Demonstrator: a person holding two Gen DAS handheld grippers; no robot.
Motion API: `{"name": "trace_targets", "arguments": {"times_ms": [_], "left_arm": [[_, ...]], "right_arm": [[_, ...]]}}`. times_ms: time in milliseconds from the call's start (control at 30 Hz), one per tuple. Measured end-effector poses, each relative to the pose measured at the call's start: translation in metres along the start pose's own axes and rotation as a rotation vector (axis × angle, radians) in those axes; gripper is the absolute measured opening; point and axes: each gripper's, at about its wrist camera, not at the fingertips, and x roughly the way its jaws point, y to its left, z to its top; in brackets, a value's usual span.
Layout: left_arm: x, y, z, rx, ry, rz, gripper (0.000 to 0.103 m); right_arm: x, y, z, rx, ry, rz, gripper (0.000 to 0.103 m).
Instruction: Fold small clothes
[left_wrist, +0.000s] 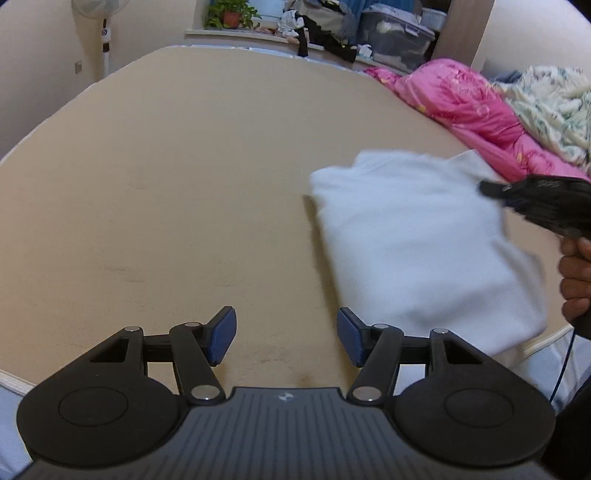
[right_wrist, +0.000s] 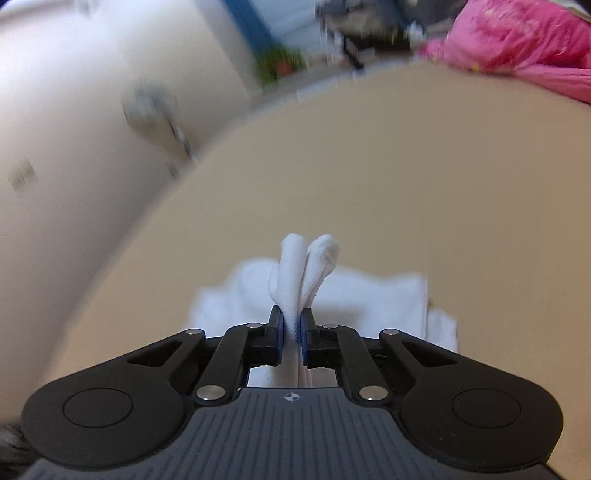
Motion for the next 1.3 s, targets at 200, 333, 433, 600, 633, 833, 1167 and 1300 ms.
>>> {"name": "trace_targets", "arguments": {"times_ms": [200,333,433,600,633,833,1167,1300], "left_arm": [[0.004,-0.017,-0.002,0.068,-0.013,-0.05,0.066],[0.011,-0.027,-0.003,0.082,-0.018,-0.089,0.066],[0.012,-0.034,-0.005,0.071,-0.027,-0.15,0.066],[0.029,-0.049,-0.009,0.061,0.003,-0.249,0.067],[0.035,-0.052,-0.011,0.055,0.025,-0.269,0.067],[0.081,-0.052,-0.015,-0.056,0.176,-0.35,0.068],[0.108,-0.027,-0.014,-0.301,0.301,-0.487,0.038],[0.099,-0.025,-0.011,-0.239,0.318,-0.482,0.012]], "right_arm": [[0.019,-0.049,-0.003,0.121,0.133,-0.216,0.012],[0.005,-0.05,-0.006,0.125,0.121,-0.242,0.03],[-0.011,-0.053,-0.011,0.166,0.135,-0.168,0.051],[-0.016,-0.047,-0.033,0.043,0.284,-0.105,0.057],[-0.019,-0.045,-0.039,0.01,0.308,-0.101,0.057],[-0.036,-0.049,-0.06,-0.035,0.378,-0.055,0.018],[-0.069,-0.062,-0.05,0.055,0.28,0.035,0.003],[-0.051,-0.068,-0.061,0.062,0.427,-0.033,0.003]]}}
